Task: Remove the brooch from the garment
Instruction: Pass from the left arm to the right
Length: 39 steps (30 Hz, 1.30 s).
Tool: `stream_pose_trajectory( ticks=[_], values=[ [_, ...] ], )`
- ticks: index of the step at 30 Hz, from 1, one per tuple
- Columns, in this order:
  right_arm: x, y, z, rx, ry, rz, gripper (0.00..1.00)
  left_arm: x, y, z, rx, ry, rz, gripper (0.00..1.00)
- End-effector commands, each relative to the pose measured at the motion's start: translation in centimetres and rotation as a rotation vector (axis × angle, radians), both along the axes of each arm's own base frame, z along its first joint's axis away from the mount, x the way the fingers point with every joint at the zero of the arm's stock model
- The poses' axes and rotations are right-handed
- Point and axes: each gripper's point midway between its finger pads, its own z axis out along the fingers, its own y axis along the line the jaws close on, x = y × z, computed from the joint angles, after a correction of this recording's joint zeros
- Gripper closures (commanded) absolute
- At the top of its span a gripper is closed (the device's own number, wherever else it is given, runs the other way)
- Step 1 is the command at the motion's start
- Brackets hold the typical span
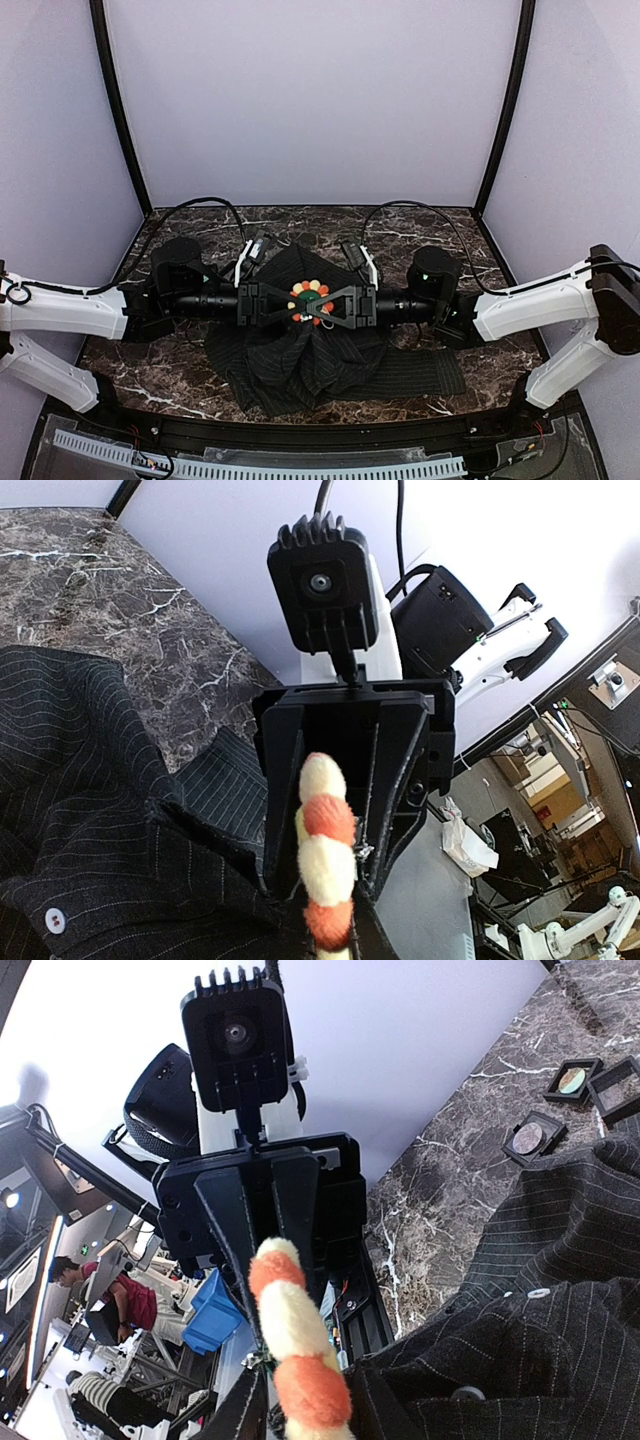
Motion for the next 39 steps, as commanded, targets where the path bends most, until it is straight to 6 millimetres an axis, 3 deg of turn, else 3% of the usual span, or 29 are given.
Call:
stream_pose_trajectory(
  ticks=[1, 20, 39],
  values=[
    [1.7, -0.2, -1.1, -0.018, 0.037, -0.061, 0.74, -0.9, 0.0, 1.1, -0.043, -0.025, -0.041, 0.99],
    [3.0, -0.1, -3.6, -0.088, 0.119, -0.088, 0.8, -1.0, -0.2, 1.2, -0.044, -0.023, -0.055, 0.99],
    [3.5, 0.3, -4.5, -0.111, 0.15, -0.059, 0.77, -1.8, -1.1, 0.7, -0.025, -0.025, -0.105, 0.99]
  ],
)
